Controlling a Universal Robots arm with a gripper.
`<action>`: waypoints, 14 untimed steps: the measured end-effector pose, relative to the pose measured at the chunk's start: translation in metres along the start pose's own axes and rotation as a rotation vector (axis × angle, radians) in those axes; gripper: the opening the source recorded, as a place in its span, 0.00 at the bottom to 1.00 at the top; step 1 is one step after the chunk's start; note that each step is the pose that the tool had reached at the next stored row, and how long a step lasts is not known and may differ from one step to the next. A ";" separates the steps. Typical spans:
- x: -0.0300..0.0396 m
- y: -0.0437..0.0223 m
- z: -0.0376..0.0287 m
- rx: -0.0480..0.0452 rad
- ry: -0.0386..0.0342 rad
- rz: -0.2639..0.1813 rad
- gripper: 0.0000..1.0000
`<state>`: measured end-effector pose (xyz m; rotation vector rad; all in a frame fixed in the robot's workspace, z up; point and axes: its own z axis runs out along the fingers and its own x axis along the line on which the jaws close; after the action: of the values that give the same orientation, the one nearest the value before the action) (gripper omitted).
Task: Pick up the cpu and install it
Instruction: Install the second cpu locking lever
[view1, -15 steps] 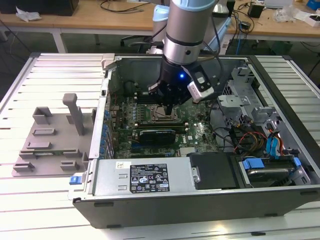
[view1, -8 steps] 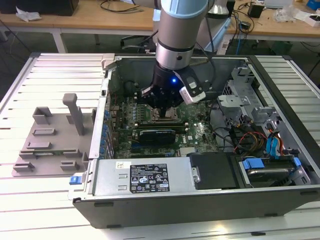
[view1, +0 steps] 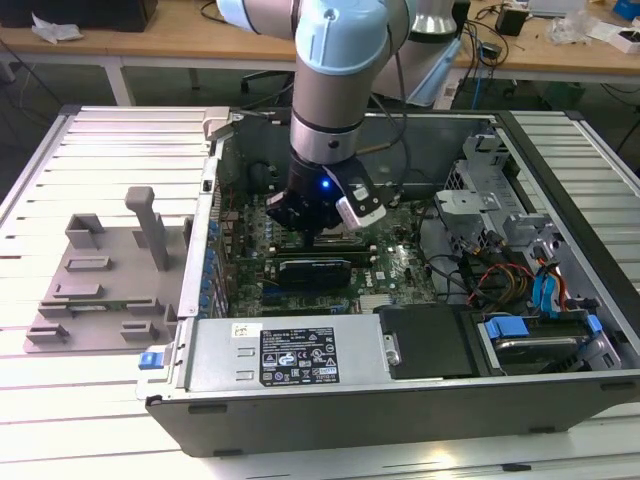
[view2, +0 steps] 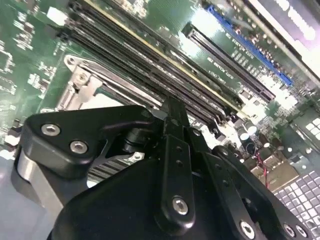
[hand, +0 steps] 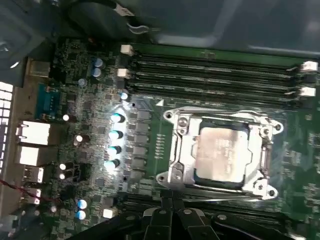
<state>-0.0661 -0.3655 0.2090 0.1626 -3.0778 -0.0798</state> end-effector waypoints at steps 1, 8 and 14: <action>0.0051 0.0101 0.0065 -0.0171 -0.0016 -0.007 0.11; 0.0048 0.0122 0.0094 -0.0211 -0.0016 -0.014 0.11; 0.0053 0.0080 -0.0003 -0.0210 -0.0022 -0.015 0.11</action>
<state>-0.0721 -0.3582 0.2101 0.1852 -3.0770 -0.1131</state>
